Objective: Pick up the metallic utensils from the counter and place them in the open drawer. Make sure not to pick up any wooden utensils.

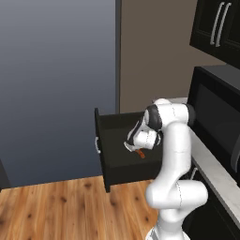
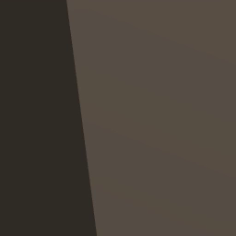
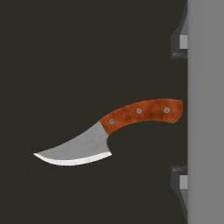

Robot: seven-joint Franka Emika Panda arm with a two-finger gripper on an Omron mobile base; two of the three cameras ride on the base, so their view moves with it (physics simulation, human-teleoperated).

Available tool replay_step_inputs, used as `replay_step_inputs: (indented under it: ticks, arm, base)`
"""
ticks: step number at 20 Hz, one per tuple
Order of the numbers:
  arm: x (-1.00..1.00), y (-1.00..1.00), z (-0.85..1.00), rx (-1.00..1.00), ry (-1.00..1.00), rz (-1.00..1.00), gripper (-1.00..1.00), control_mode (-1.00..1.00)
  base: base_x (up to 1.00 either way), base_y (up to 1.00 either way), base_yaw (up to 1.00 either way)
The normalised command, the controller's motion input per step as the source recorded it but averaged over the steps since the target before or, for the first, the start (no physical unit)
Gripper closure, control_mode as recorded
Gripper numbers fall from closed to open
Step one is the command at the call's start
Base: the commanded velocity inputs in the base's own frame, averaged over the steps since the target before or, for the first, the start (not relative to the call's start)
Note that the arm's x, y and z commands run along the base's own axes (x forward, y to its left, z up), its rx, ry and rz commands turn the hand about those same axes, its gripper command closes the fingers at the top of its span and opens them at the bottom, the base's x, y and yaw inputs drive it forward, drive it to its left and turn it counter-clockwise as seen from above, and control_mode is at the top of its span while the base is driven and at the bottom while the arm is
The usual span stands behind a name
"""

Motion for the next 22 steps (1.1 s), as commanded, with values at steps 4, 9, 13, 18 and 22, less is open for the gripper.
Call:
replay_step_inputs:
  ticks: [4,9,13,18,22]
  arm:
    - [-0.01,0.00,0.86,0.00,0.00,0.00,-1.00,-1.00]
    - [-0.47,0.00,0.91,0.00,0.00,0.00,-1.00,-1.00]
    - [-0.51,0.00,0.98,0.00,0.00,0.00,-1.00,-1.00]
    - [-0.35,0.00,1.00,0.00,0.01,0.00,-1.00,-1.00]
    - [-0.61,0.00,1.00,0.00,0.00,0.00,-1.00,-1.00]
  base:
    - [0.00,0.00,0.00]
    - [0.00,0.00,0.00]
    - [0.00,0.00,0.00]
    - [0.00,0.00,0.00]
    - [0.00,0.00,0.00]
